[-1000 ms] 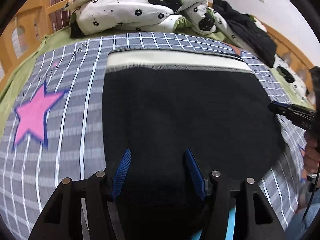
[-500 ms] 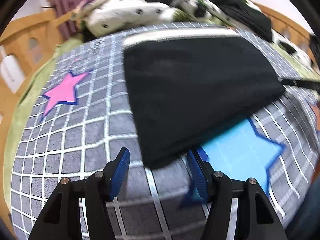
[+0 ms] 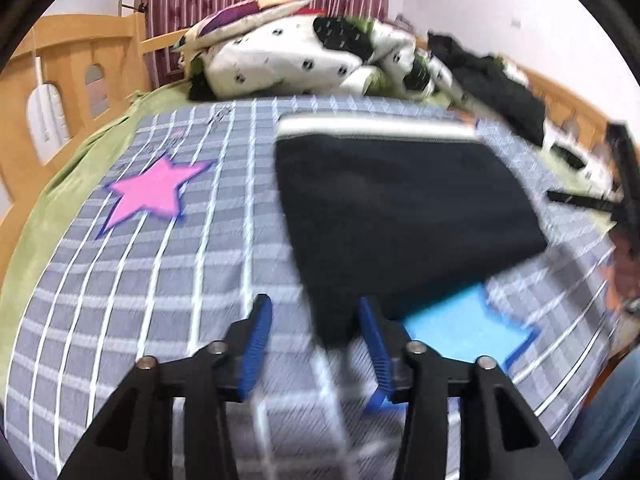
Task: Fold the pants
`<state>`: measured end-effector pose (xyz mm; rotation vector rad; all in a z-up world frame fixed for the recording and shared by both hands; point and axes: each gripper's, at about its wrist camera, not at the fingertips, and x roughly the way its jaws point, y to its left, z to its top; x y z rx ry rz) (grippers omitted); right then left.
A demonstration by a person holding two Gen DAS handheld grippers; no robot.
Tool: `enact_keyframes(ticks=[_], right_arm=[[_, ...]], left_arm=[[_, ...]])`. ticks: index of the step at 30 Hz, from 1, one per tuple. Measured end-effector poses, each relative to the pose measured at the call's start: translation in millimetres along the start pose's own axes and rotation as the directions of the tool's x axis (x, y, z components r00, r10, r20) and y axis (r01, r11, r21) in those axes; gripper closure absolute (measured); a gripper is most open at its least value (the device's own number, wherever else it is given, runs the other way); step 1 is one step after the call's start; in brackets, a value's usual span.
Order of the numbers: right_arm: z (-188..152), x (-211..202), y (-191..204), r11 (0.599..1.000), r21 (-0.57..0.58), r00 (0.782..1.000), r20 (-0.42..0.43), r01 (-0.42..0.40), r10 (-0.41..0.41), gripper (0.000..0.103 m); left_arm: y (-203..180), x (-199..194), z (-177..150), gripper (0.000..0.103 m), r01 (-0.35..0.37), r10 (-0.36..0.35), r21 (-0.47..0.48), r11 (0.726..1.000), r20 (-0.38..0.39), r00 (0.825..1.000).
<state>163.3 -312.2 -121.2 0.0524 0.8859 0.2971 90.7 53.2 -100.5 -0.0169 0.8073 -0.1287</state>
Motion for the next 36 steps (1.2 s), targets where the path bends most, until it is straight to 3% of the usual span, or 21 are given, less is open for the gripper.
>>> enact_keyframes(ticks=[4, 6, 9, 12, 14, 19, 21, 24, 26, 31, 36], right_arm=[[24, 15, 24, 0.998, -0.070, 0.999, 0.036, 0.000, 0.002, 0.079], [32, 30, 42, 0.993, -0.114, 0.999, 0.041, -0.018, 0.023, 0.079], [29, 56, 53, 0.980, -0.197, 0.999, 0.013, 0.033, -0.030, 0.078], [26, 54, 46, 0.973, -0.227, 0.999, -0.023, 0.033, -0.039, 0.078], [29, 46, 39, 0.973, -0.231, 0.999, -0.025, 0.022, -0.029, 0.079], [60, 45, 14, 0.993, -0.109, 0.996, 0.085, 0.046, -0.037, 0.079], [75, 58, 8, 0.998, -0.050, 0.993, 0.110, 0.046, -0.040, 0.078], [87, 94, 8, 0.995, -0.038, 0.995, 0.041, 0.089, -0.087, 0.079], [86, 104, 13, 0.989, -0.068, 0.990, 0.050, 0.134, -0.131, 0.079], [90, 96, 14, 0.985, -0.077, 0.988, 0.010, 0.157, -0.157, 0.079], [76, 49, 16, 0.991, -0.020, 0.991, -0.009, 0.133, -0.133, 0.079]], left_arm=[[-33, 28, 47, 0.057, 0.025, -0.026, 0.035, 0.999, 0.025, 0.999], [-48, 48, 54, 0.043, 0.077, -0.077, 0.053, 0.996, -0.004, 0.997], [-59, 77, 36, 0.042, 0.017, -0.006, 0.133, 0.991, -0.079, 0.997], [-57, 67, 24, 0.042, 0.018, -0.013, 0.191, 0.981, -0.032, 0.999], [-48, 62, 37, 0.042, 0.049, -0.046, 0.129, 0.990, -0.029, 0.999], [-40, 79, 79, 0.042, -0.026, 0.025, 0.107, 0.994, 0.008, 1.000], [-34, 96, 90, 0.042, -0.029, 0.031, 0.076, 0.997, -0.020, 0.999], [-26, 126, 92, 0.042, -0.084, 0.090, 0.061, 0.995, -0.104, 0.990], [-21, 132, 88, 0.042, -0.054, 0.057, 0.031, 0.998, -0.119, 0.991], [-20, 119, 88, 0.042, -0.039, 0.038, -0.009, 0.999, -0.133, 0.990], [-35, 74, 86, 0.042, -0.006, 0.001, -0.036, 0.999, -0.121, 0.993]])
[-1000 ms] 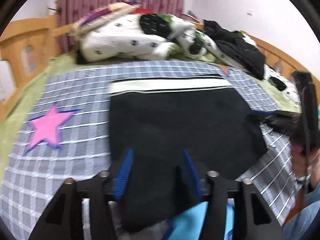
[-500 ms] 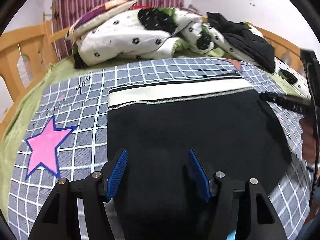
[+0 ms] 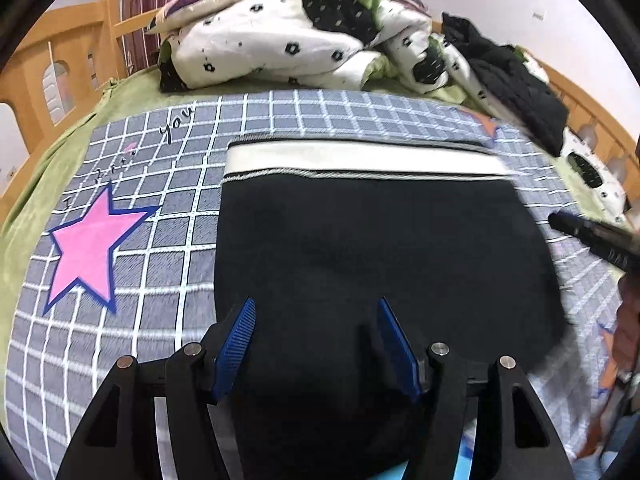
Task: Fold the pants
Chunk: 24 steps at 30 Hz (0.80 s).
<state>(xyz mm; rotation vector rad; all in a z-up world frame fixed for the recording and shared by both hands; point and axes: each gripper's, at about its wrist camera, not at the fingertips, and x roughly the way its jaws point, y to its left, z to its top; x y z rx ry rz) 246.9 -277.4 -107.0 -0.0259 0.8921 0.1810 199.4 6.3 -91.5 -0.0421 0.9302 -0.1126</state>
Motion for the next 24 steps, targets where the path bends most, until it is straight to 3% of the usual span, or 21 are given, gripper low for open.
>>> enact_keyframes(ticks=[6, 10, 15, 18, 22, 24], right_arm=[[-29, -75, 11, 0.999, 0.049, 1.000, 0.001, 0.013, -0.013, 0.079], [-49, -129, 24, 0.997, 0.042, 0.998, 0.018, 0.060, -0.061, 0.074], [-74, -181, 41, 0.997, 0.040, 0.997, 0.041, 0.060, -0.061, 0.071], [-91, -201, 52, 0.998, 0.029, 0.996, 0.065, 0.062, -0.064, 0.059], [-114, -218, 63, 0.999, 0.053, 0.992, 0.127, 0.013, -0.019, 0.020], [-121, -219, 67, 0.999, 0.047, 0.990, 0.137, 0.003, -0.010, 0.013]], left_arm=[[-27, -83, -12, 0.042, 0.046, -0.045, -0.019, 0.999, 0.034, 0.998], [-45, -141, -33, 0.042, -0.004, 0.005, -0.018, 1.000, 0.086, 0.996], [-44, -177, -71, 0.042, -0.002, 0.010, -0.060, 0.998, 0.121, 0.993], [-42, -185, -91, 0.042, -0.021, 0.029, -0.079, 0.997, 0.103, 0.994], [-31, -210, -97, 0.035, -0.018, 0.041, -0.134, 0.991, 0.173, 0.984], [-32, -210, -101, 0.035, -0.017, 0.038, -0.130, 0.991, 0.161, 0.986]])
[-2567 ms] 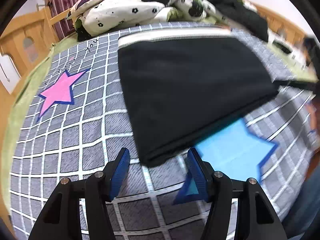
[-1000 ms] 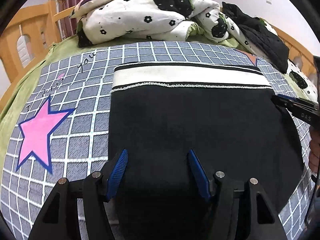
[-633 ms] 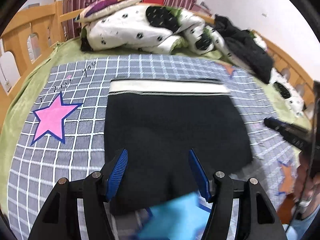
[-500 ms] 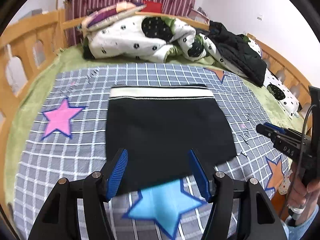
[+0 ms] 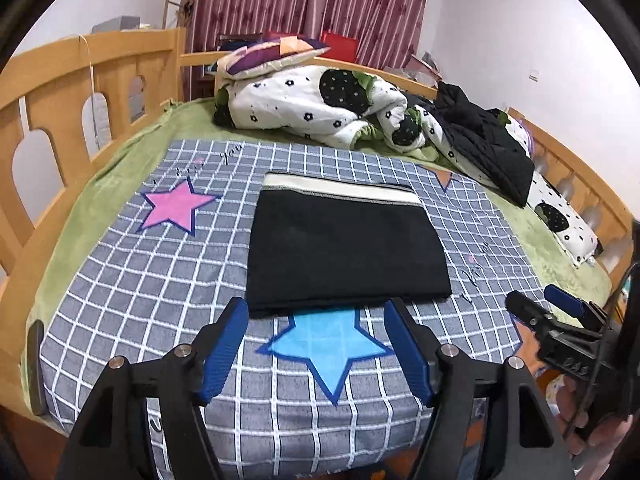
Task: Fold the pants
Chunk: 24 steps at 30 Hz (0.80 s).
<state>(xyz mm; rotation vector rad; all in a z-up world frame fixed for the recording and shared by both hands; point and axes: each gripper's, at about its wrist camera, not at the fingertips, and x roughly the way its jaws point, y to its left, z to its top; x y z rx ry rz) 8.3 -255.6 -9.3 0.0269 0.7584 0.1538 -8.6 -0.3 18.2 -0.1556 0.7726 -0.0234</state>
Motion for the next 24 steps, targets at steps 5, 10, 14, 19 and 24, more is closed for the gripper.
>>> enact_keyframes(ticks=[5, 10, 14, 19, 24], right_arm=[[-3, 0, 2, 0.999, 0.001, 0.998, -0.017, 0.054, -0.054, 0.010], [-4, 1, 6, 0.995, -0.007, 0.994, -0.028, 0.101, -0.101, 0.010], [-7, -4, 6, 0.994, -0.012, 0.994, -0.014, 0.110, -0.110, 0.010], [-7, -5, 4, 0.994, -0.020, 0.994, -0.017, 0.110, -0.111, 0.010], [-7, -3, 2, 0.995, -0.004, 0.995, -0.027, 0.099, -0.099, 0.010]], left_arm=[[-21, -2, -7, 0.035, -0.072, 0.070, 0.104, 0.992, 0.023, 0.997], [-28, -3, -9, 0.035, -0.112, 0.108, 0.138, 0.984, 0.039, 0.993], [-26, -1, -8, 0.035, -0.115, 0.113, 0.128, 0.985, 0.024, 0.993], [-19, 0, -8, 0.035, -0.126, 0.125, 0.109, 0.986, 0.018, 0.992], [-16, -1, -9, 0.035, -0.136, 0.134, 0.107, 0.985, 0.026, 0.991]])
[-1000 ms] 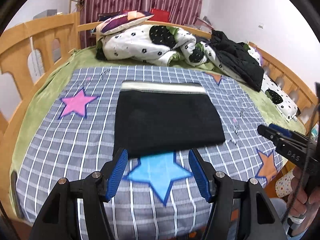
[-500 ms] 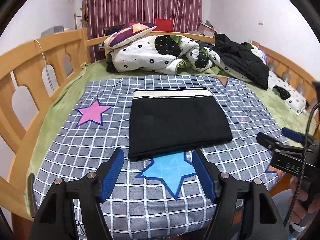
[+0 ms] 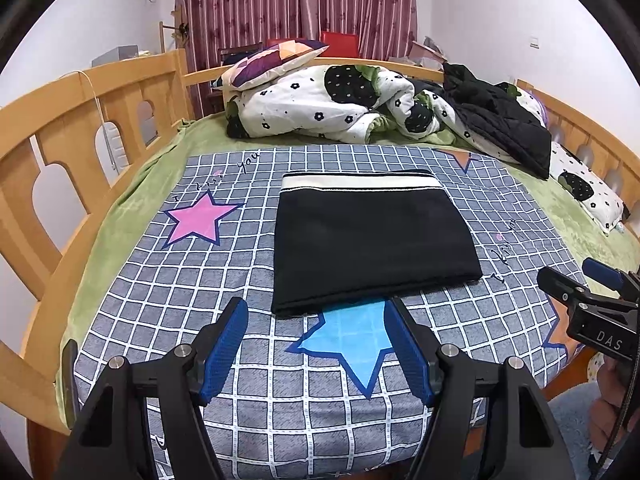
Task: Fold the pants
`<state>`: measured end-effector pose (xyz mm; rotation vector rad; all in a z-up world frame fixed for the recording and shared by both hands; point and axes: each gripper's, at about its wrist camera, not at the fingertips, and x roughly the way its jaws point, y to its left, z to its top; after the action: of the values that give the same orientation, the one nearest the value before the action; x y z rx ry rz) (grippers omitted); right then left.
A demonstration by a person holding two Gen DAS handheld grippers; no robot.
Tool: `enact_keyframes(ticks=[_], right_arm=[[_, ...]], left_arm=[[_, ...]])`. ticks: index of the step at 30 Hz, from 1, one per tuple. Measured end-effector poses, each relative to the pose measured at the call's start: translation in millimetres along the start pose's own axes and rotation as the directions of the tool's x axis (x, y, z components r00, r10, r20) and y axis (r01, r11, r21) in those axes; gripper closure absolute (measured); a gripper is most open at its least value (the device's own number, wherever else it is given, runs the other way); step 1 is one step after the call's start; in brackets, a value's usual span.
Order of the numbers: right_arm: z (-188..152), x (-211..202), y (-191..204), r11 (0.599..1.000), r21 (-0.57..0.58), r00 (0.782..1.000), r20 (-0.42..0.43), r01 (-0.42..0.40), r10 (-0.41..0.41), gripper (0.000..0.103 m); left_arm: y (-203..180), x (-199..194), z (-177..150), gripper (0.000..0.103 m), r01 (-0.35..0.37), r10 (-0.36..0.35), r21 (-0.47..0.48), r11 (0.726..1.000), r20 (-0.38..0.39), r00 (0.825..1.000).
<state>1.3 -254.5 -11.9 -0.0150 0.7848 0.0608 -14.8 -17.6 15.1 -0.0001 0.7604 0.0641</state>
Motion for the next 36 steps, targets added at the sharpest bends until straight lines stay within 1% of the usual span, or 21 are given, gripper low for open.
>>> enact_keyframes(ticks=[13, 24, 30, 36], right_arm=[[-2, -2, 8, 0.999, -0.028, 1.000, 0.006, 0.018, -0.018, 0.010], [-1, -1, 1, 1.000, -0.018, 1.000, 0.001, 0.015, -0.015, 0.010], [-1, -2, -3, 1.000, -0.009, 1.000, 0.006, 0.008, -0.008, 0.010], [-2, -2, 0, 1.000, -0.026, 1.000, 0.007, 0.013, -0.013, 0.010]], left_arm=[[1, 0, 0, 0.035, -0.003, 0.003, 0.003, 1.000, 0.002, 1.000], [8, 1, -2, 0.035, -0.017, 0.017, 0.012, 1.000, 0.005, 1.000], [17, 0, -1, 0.035, -0.011, 0.011, -0.011, 1.000, 0.006, 1.000], [19, 0, -2, 0.035, -0.021, 0.021, -0.006, 1.000, 0.007, 1.000]])
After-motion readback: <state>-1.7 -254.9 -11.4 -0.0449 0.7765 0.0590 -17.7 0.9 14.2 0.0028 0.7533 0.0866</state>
